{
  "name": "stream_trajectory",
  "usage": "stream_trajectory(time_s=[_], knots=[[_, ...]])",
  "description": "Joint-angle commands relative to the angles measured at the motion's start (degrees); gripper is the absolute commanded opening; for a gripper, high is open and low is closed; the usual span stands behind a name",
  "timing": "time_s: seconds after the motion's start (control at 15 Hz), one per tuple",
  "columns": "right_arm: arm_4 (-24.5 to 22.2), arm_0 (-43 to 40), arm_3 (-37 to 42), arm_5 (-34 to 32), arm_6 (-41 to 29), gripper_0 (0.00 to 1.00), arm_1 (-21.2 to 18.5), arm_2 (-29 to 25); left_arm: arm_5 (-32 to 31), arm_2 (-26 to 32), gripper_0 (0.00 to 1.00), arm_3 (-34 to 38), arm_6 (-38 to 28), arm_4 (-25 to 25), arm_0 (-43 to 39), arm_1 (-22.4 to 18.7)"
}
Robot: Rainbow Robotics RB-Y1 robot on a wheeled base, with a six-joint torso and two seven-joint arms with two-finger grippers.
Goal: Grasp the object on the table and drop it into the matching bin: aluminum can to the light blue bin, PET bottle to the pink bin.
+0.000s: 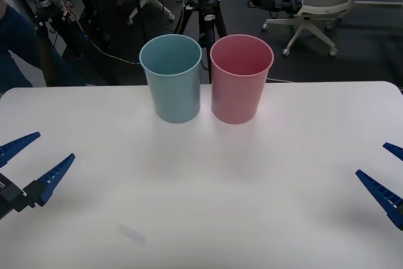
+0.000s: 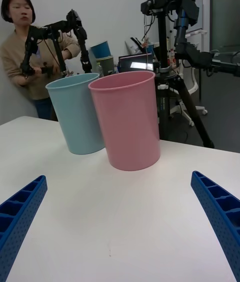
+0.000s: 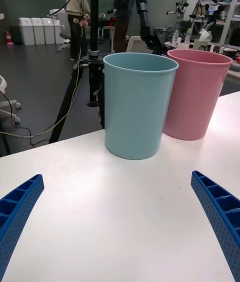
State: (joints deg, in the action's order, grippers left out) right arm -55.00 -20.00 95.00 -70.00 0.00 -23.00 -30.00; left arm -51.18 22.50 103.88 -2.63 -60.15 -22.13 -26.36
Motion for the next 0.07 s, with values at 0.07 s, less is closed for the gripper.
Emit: stream_trajectory(time_s=[0.07], knots=[[0.0, 0.0, 0.0, 0.0, 0.0, 1.00, 0.0, 0.0, 0.0, 0.0, 1.00, 0.0, 0.0, 0.0, 0.0, 0.0]])
